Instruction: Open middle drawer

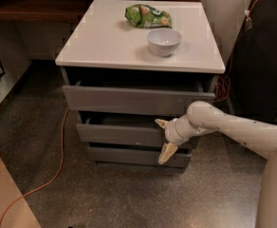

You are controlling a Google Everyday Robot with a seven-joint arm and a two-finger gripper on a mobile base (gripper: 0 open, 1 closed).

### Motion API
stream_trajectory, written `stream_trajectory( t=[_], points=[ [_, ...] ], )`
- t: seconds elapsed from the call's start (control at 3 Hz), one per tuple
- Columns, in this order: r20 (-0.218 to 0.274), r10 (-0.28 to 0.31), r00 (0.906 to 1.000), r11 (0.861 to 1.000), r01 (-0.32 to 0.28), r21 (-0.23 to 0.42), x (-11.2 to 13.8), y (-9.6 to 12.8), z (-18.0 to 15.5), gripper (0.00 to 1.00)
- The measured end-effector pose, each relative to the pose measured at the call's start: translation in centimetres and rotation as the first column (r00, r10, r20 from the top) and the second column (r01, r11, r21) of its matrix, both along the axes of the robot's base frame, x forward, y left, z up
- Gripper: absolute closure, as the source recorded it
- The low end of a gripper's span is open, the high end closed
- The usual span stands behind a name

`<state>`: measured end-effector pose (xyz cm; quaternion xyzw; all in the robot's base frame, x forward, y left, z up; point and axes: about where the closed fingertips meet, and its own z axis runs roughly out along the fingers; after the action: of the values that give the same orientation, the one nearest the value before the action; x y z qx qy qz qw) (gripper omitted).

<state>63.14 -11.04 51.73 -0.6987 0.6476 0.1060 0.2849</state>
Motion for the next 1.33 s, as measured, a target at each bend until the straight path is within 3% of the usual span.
stream_trajectory(
  t=[0.67,1.33],
  points=[
    [0.012,-0.007,0.9999,1.0,0.007,0.013,2.1,1.4,-3.3,0.0],
    [0.04,-0.002,0.9992,1.0,0.003,-0.031,7.1,2.8,-6.7,0.0]
  ],
)
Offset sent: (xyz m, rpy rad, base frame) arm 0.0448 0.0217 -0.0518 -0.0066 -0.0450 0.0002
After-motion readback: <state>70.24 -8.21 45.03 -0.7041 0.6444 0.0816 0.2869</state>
